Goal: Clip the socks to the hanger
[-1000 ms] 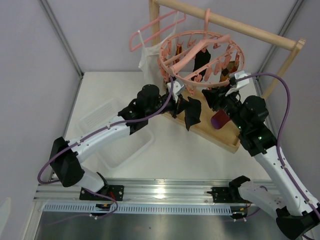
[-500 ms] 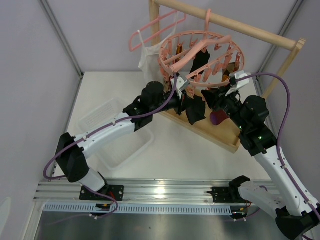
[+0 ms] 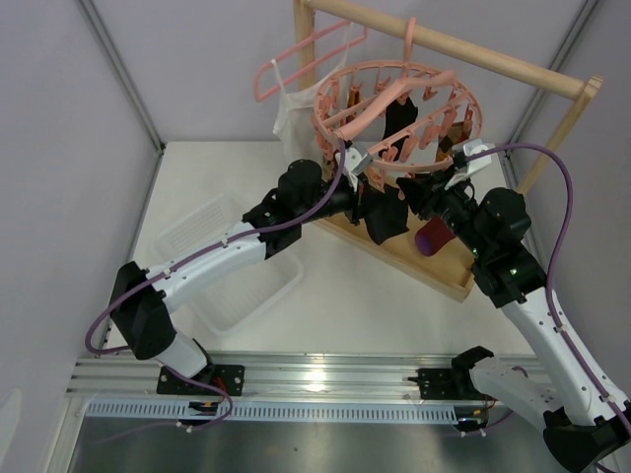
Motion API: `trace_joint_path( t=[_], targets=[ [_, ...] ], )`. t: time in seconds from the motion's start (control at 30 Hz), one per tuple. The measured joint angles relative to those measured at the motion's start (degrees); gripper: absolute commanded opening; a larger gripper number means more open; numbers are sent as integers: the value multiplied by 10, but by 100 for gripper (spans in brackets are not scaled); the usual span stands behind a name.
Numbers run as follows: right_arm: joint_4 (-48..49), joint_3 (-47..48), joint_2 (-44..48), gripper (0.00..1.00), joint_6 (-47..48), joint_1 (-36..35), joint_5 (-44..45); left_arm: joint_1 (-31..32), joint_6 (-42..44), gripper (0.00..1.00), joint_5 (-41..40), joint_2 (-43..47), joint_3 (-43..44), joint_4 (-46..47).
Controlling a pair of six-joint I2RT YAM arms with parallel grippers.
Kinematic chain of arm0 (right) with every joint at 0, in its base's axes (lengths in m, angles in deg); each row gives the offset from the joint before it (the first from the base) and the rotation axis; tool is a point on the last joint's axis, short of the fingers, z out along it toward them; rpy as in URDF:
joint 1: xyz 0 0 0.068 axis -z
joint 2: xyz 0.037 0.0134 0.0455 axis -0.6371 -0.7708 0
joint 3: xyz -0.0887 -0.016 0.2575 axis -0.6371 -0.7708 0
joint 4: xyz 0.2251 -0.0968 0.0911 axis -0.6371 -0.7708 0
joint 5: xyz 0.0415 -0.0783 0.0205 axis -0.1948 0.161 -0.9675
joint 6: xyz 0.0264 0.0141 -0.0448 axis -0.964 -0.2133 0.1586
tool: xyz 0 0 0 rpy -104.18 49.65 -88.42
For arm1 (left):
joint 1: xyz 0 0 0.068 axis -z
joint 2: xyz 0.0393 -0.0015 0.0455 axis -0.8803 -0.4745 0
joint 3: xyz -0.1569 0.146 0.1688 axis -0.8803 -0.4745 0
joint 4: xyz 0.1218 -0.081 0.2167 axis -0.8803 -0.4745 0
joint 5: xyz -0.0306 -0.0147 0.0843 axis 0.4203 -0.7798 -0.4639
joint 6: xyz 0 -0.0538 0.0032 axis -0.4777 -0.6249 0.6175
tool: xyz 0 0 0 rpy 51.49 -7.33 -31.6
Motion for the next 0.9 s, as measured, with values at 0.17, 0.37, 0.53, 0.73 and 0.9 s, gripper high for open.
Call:
trace_joint_path(
  t=[0.17, 0.37, 0.53, 0.73, 0.9],
  targets=[
    [0, 0, 0, 2, -2, 0, 0, 0, -15, 1, 10, 0, 0, 14],
    [0, 0, 0, 2, -4, 0, -1, 0, -32, 1, 15, 0, 0, 23],
    [0, 0, 0, 21, -4, 0, -4, 0, -43, 1, 18, 0, 0, 30],
    [-11, 0, 6, 65, -6, 0, -8, 0, -50, 9, 24, 0, 0, 34],
    [-35, 0, 24, 83, -2, 0, -1, 1, -58, 40, 24, 0, 0, 33]
  ],
)
